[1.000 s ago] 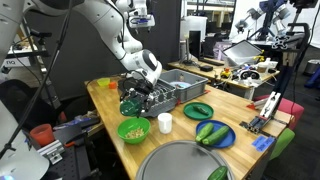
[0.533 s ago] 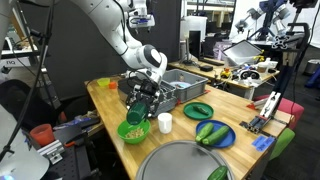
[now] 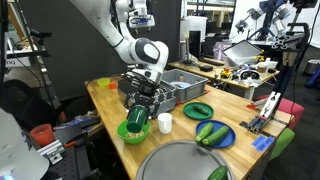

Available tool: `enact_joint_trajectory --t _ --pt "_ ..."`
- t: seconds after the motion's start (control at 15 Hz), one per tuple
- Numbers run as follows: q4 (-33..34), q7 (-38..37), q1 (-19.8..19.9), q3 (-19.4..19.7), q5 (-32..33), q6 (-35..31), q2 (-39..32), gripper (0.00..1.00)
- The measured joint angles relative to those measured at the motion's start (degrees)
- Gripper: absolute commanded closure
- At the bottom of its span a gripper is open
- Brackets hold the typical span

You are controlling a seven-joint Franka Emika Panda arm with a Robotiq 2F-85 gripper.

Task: Pour the contents of the green cup into the bowl

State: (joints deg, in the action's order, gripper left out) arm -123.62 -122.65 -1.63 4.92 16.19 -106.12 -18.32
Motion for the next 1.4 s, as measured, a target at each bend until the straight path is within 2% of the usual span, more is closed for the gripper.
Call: enact_joint_trajectory --t 0.4,0.8,0.87,1.0,1.4 --pt "-8.61 13.52 4.24 1.86 -7.04 -12.24 8.2 0.48" --pt "-10.61 34.68 8.32 3.65 -19.26 -21.87 9.81 0.48" --pt "-10.47 38.7 8.89 3.77 -21.8 -22.54 9.81 0.23" --pt "-10.02 44.62 9.7 3.92 -25.43 -22.66 9.81 0.23" --pt "-9.95 45.9 9.77 3.92 -25.95 -22.66 9.81 0.23"
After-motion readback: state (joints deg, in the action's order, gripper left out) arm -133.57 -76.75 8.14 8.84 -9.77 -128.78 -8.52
